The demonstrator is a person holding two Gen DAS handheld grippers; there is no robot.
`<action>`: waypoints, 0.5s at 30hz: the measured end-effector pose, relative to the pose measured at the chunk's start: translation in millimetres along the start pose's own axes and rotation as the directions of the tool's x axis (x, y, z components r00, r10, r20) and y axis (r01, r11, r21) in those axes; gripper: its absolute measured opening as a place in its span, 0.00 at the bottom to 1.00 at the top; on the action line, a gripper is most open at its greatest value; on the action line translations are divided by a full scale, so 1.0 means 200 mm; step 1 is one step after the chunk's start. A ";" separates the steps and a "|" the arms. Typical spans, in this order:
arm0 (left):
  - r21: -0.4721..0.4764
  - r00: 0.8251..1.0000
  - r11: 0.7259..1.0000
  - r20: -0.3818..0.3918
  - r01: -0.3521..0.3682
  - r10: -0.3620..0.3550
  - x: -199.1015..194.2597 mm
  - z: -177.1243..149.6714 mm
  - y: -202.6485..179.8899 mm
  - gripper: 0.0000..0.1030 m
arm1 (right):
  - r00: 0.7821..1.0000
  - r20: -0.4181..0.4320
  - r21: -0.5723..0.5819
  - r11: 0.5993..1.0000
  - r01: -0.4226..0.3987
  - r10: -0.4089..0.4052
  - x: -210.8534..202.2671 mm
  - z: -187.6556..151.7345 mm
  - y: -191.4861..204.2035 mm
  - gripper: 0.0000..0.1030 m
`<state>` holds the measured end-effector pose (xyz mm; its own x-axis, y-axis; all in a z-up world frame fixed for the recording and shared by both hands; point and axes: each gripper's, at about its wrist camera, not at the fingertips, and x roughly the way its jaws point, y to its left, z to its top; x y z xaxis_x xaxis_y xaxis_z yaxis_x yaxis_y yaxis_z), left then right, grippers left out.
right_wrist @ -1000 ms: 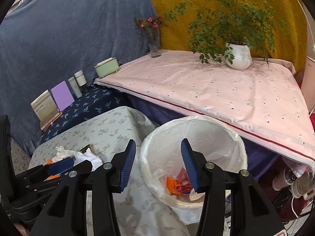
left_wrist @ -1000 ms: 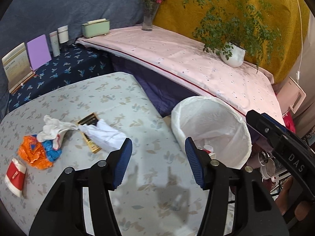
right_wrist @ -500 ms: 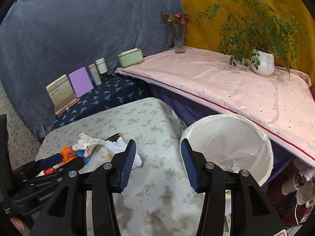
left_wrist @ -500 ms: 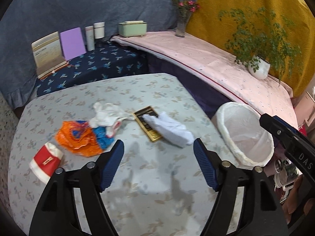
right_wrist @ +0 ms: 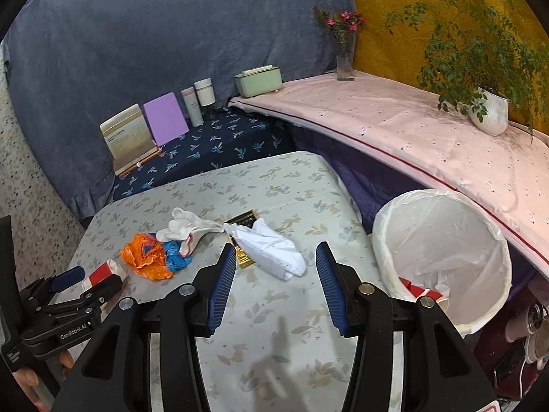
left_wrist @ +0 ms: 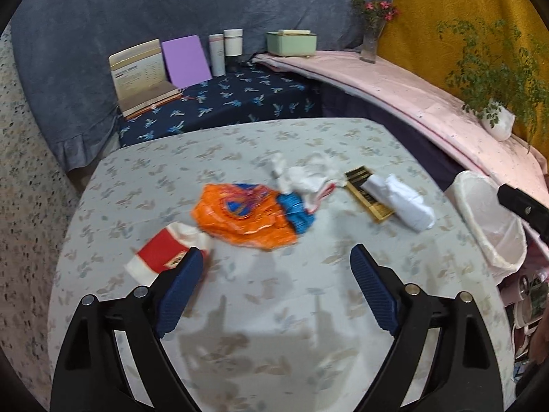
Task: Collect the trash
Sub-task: 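Move both tools back over the remaining trash, then grasp the second red-and-white paper cup with the left tool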
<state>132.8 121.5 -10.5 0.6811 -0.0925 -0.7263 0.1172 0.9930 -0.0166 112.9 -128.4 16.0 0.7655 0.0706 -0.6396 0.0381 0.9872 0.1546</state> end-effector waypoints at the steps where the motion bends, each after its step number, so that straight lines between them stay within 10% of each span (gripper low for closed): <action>1: 0.004 1.000 1.000 -0.004 -0.017 0.017 0.01 -0.01 0.03 0.85 | 1.000 -0.003 -0.003 1.000 -0.001 0.001 0.01 0.00 0.01 0.46; 15: -0.024 0.997 0.999 -0.063 -0.044 0.043 0.21 -0.10 0.46 0.90 | 0.998 -0.057 -0.002 1.000 -0.022 0.022 0.15 -0.06 0.19 0.46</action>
<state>156.7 209.7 -56.2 0.6385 -0.0452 -0.7683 0.0695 0.9976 -0.0009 129.2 -87.8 -5.9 0.7279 0.1000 -0.6783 0.0200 0.9858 0.1667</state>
